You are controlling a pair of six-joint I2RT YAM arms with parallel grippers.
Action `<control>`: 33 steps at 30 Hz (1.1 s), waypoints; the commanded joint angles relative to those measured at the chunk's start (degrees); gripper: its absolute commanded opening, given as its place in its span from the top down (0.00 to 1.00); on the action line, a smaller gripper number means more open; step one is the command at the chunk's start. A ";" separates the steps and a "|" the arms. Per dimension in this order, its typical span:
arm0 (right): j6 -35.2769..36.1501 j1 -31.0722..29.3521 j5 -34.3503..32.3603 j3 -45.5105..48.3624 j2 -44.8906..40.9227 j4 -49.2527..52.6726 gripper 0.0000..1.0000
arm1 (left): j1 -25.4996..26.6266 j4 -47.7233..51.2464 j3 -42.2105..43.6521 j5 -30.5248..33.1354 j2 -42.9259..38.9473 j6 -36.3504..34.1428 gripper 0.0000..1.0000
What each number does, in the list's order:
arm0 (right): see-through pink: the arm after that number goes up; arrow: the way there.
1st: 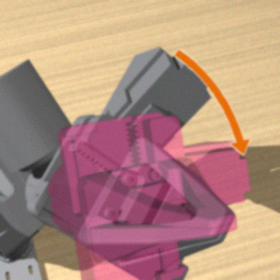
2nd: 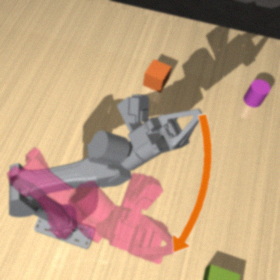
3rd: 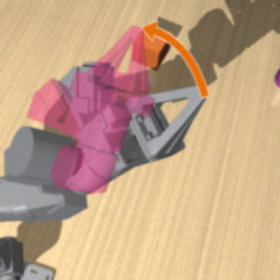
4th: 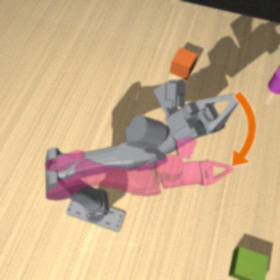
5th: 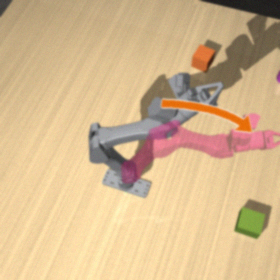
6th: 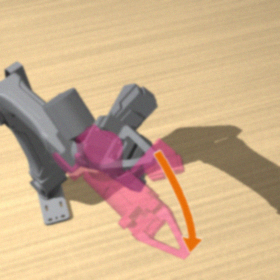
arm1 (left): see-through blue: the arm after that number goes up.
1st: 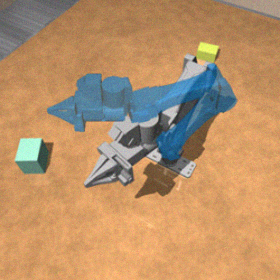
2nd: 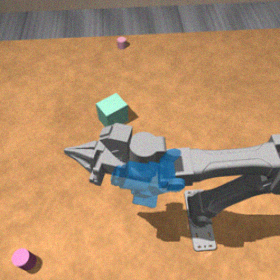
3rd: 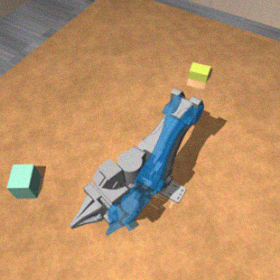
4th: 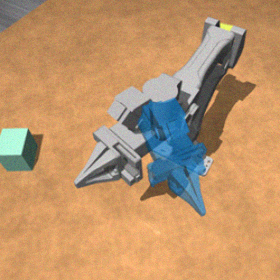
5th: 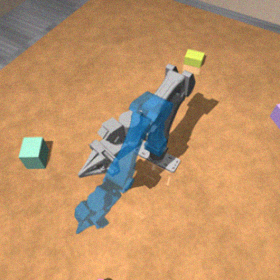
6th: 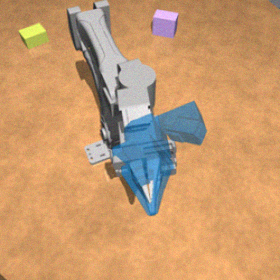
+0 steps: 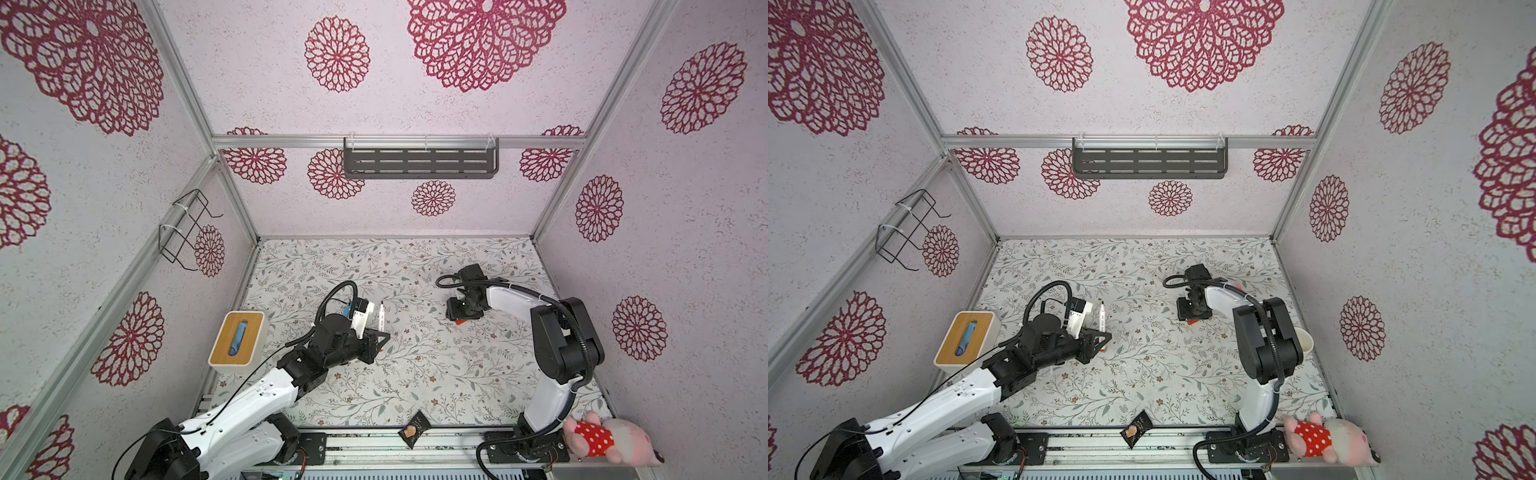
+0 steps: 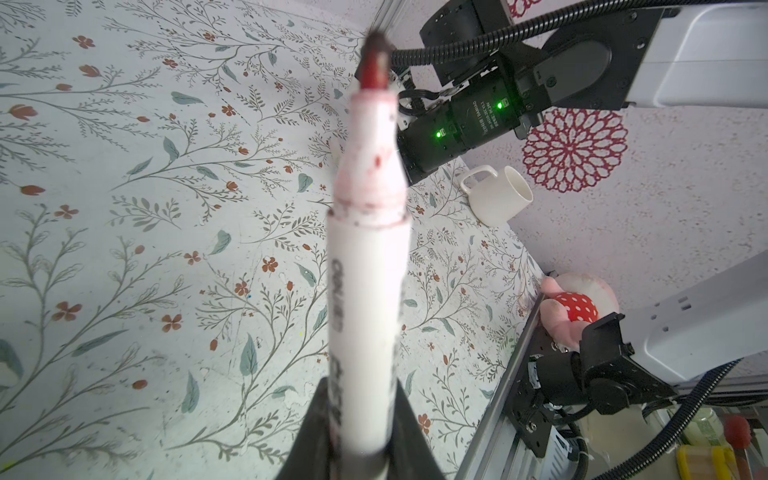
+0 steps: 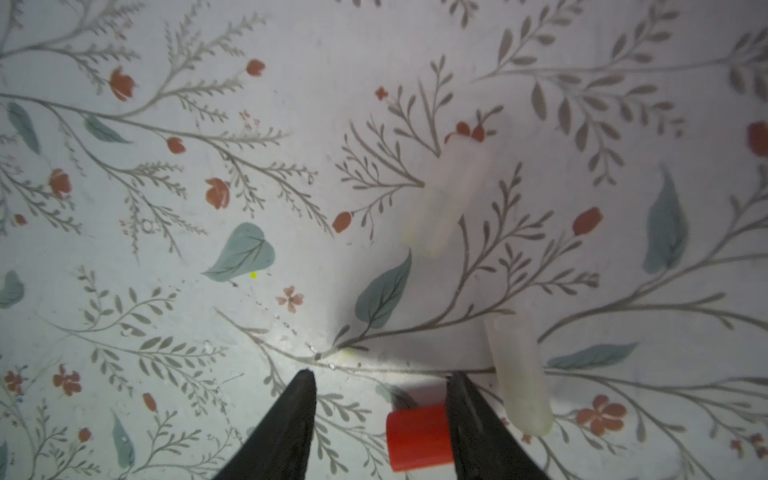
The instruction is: Insert the pens into the pen caps
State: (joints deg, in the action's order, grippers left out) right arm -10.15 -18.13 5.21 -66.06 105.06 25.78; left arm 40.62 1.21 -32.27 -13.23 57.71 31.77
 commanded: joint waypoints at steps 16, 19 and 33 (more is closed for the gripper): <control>-4.11 0.30 -6.03 8.90 -14.84 -0.83 0.41 | 0.13 0.17 0.11 0.46 -1.41 0.05 1.00; -9.84 0.33 -7.69 13.50 -24.48 -1.56 0.34 | 0.13 0.29 0.27 0.88 -1.86 -0.01 1.00; -25.46 0.56 -10.64 29.26 -40.78 4.60 0.27 | 0.16 -0.60 0.92 0.04 -2.17 0.29 1.00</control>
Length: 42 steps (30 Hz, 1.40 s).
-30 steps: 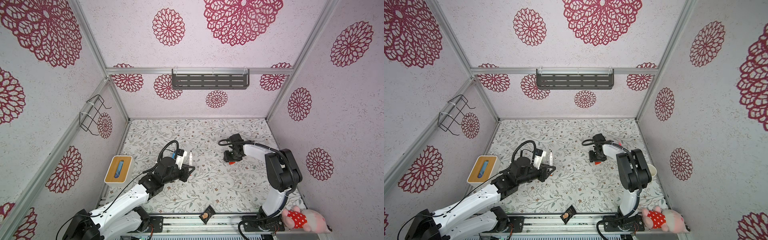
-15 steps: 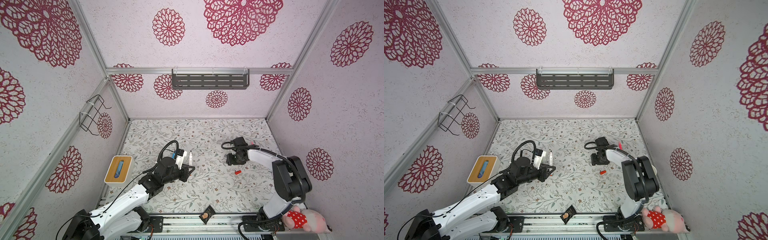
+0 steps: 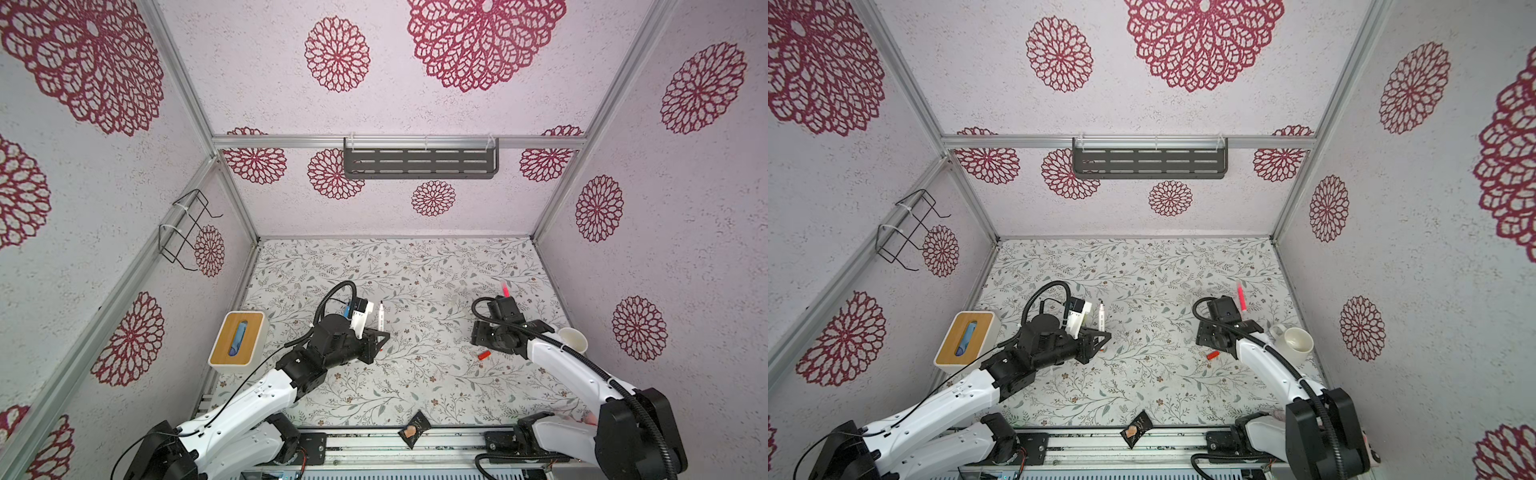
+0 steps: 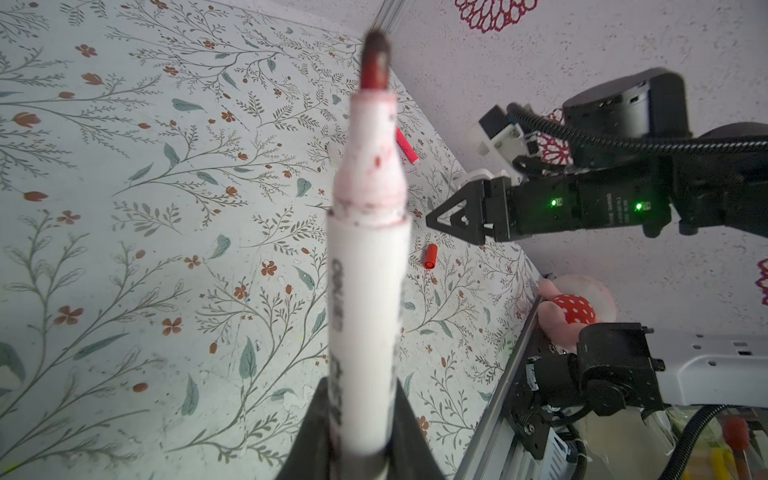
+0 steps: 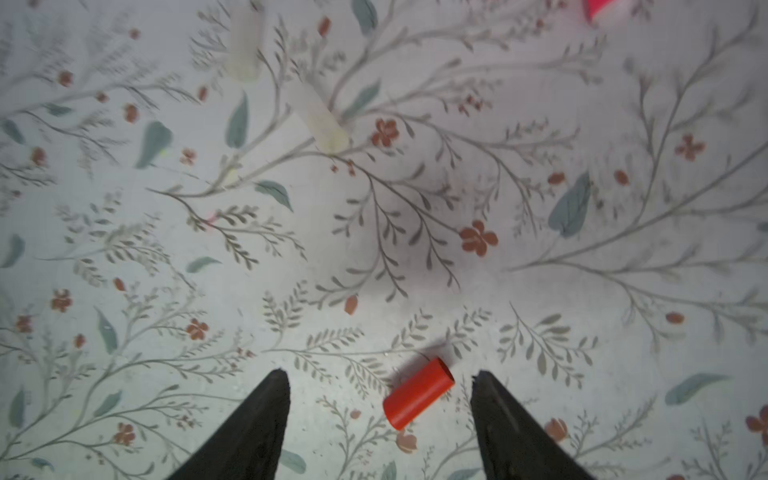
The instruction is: Insert the pens into the pen caps
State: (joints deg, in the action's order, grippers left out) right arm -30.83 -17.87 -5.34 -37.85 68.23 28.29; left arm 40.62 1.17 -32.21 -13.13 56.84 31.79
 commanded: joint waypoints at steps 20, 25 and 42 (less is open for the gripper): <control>-7.13 -2.08 1.20 5.74 -8.73 6.46 0.23 | 0.17 -0.13 1.87 1.36 -2.81 0.35 1.00; -10.80 -3.43 -3.40 5.94 -8.71 9.79 0.20 | 0.16 0.39 1.37 1.36 -2.59 -0.02 1.00; -11.74 -4.76 1.87 9.20 -4.33 -0.59 0.20 | 0.10 0.37 2.93 2.85 -4.01 0.12 1.00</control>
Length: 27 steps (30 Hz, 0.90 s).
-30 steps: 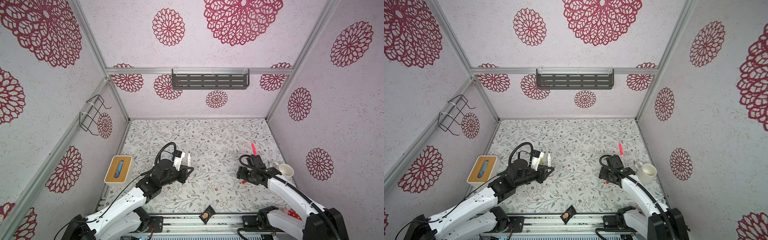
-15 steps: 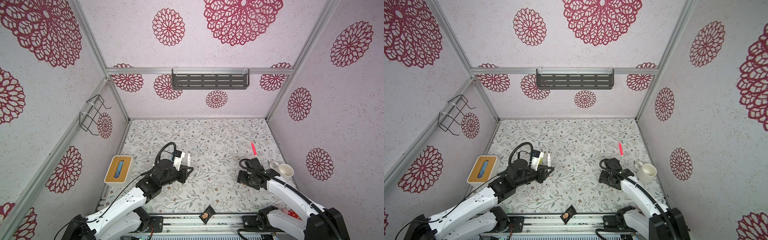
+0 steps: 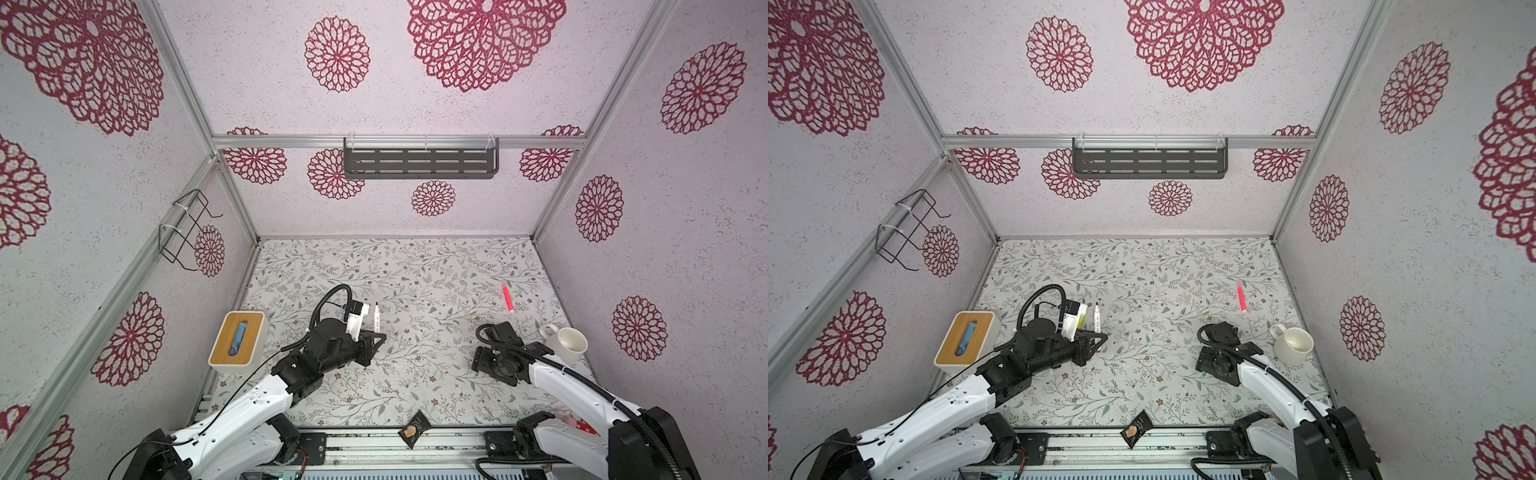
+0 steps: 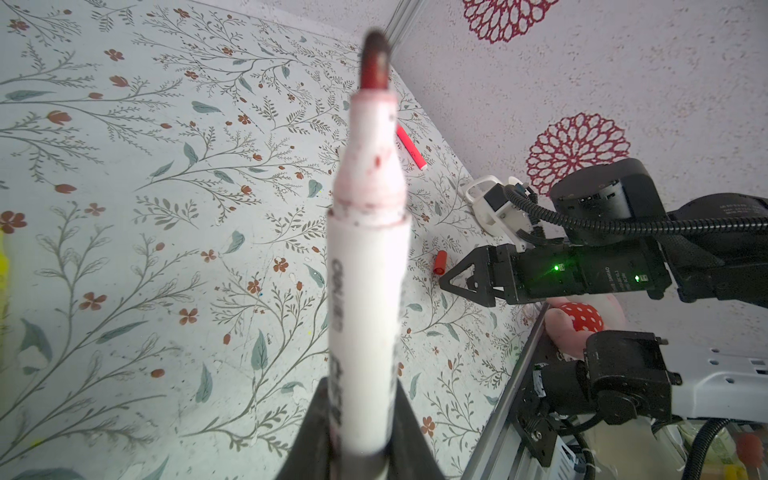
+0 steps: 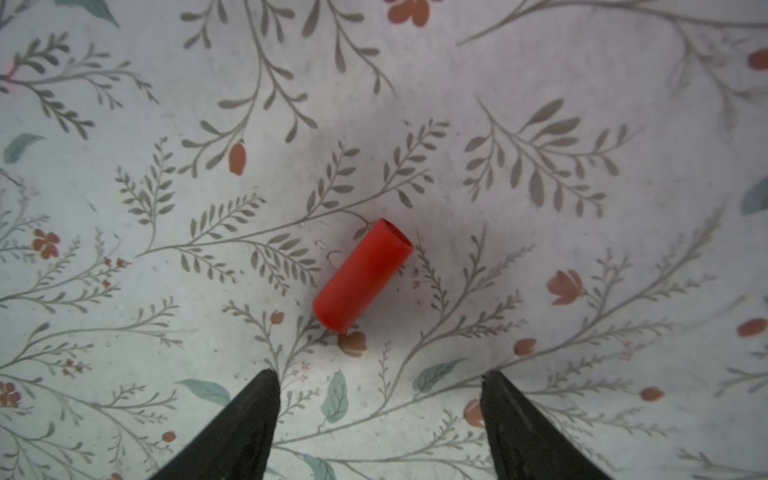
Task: Insert the pens into the pen caps
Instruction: 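Lower the right gripper and grasp the red cap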
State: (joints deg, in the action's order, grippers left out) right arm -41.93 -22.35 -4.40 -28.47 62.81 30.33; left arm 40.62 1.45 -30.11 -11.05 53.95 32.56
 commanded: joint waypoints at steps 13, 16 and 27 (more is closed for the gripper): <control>-0.16 -2.65 2.65 -2.68 8.46 -7.47 0.21 | 0.12 0.90 1.27 2.50 -2.31 -1.21 1.00; -0.73 -3.93 2.90 -3.23 9.70 -8.23 0.21 | 0.15 1.34 1.25 2.82 -2.60 -1.50 1.00; -0.64 -6.19 2.23 -6.50 16.23 -10.95 0.21 | -0.06 2.28 1.37 3.63 -3.48 -1.94 1.00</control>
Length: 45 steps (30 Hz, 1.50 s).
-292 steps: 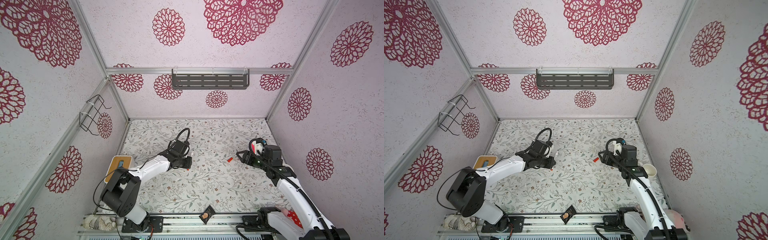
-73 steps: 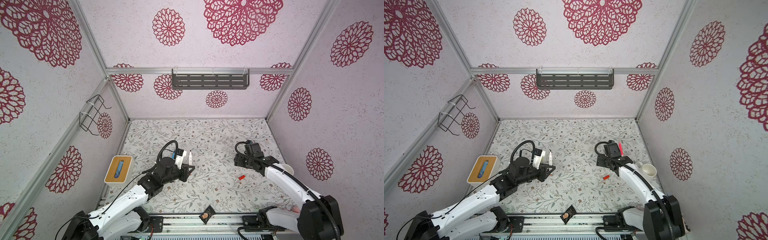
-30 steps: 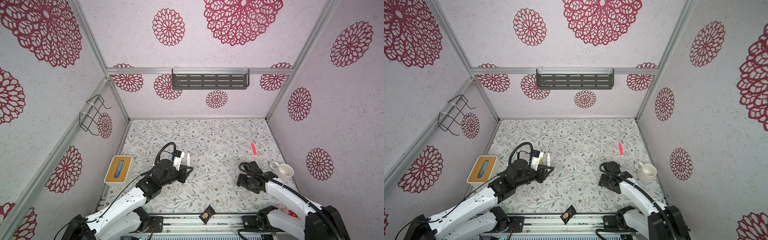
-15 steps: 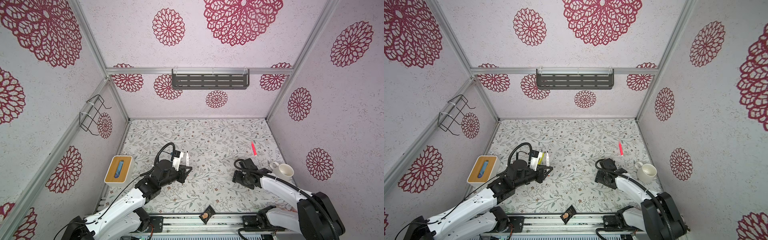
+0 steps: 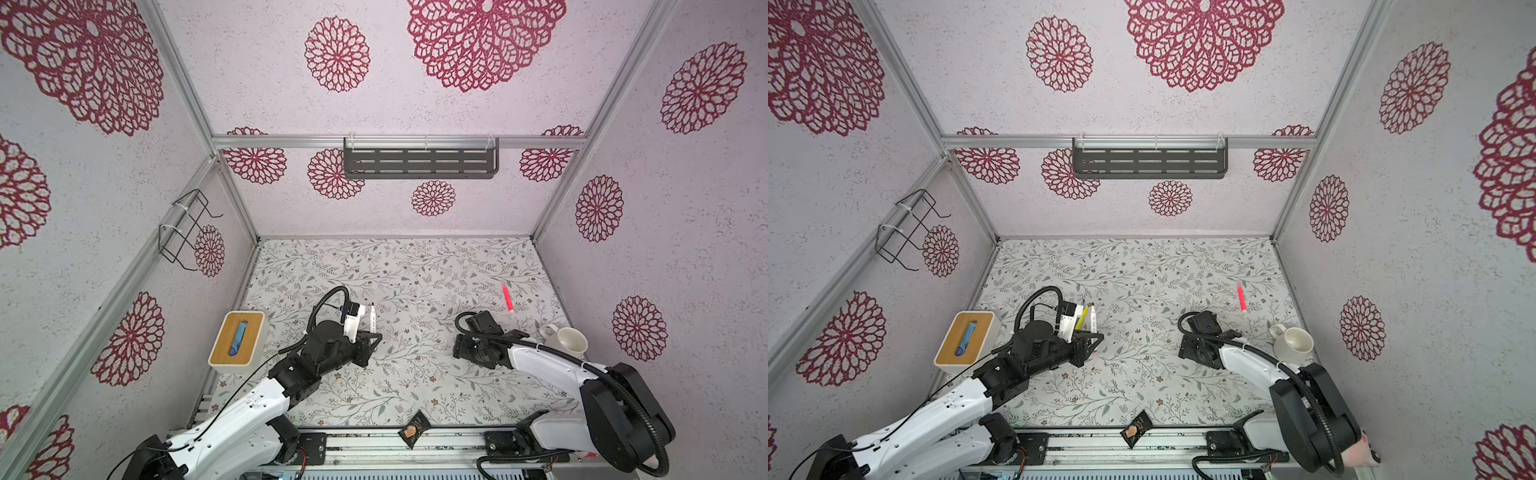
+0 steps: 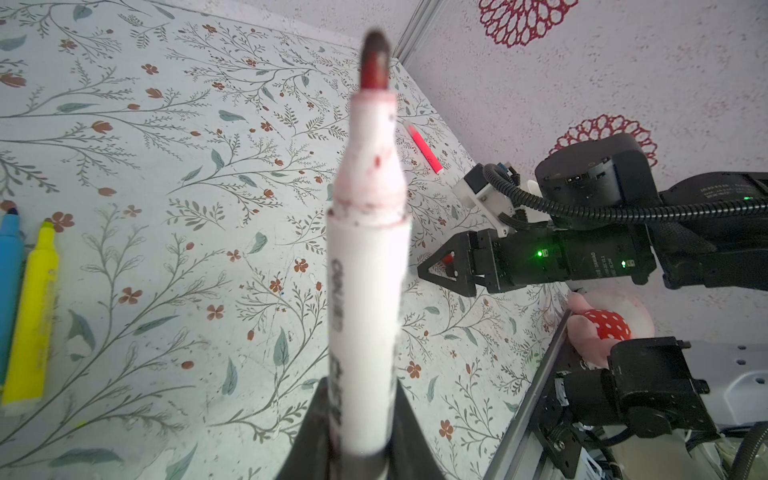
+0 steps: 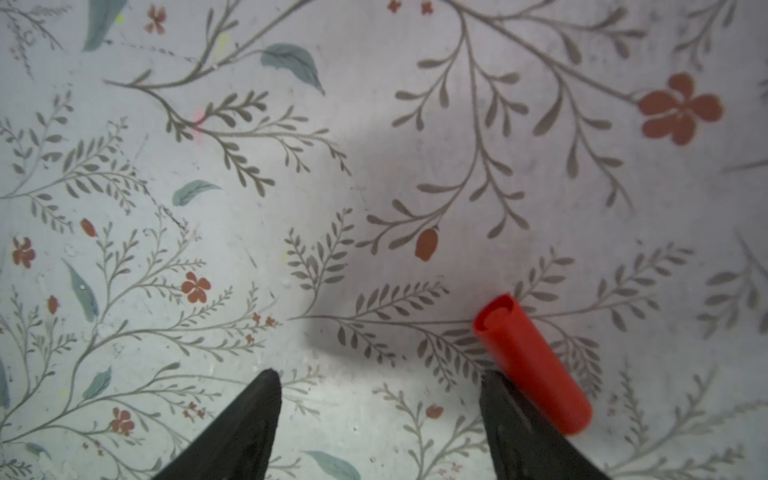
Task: Insert the pens into the pen caps
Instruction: 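Lower the right gripper and grasp the red cap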
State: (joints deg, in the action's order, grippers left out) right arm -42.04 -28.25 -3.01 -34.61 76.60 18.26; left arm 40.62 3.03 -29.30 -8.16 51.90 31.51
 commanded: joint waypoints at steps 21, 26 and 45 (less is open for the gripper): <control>17.85 1.04 -5.42 -16.11 -0.16 15.51 0.22 | -0.45 1.29 -1.70 -0.15 -0.06 -2.38 1.00; 25.63 3.14 -7.95 -15.65 -2.07 19.76 0.24 | -0.46 1.03 -1.99 -0.64 0.56 -2.67 1.00; 21.84 4.67 -7.58 -15.51 5.03 23.63 0.32 | -0.71 0.71 -0.26 -0.36 -0.66 -2.50 1.00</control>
State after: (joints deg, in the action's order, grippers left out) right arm -17.34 -23.88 -8.71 -51.03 82.59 39.79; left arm 40.53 5.19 -29.95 -8.45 52.05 29.56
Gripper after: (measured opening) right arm 0.681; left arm 0.187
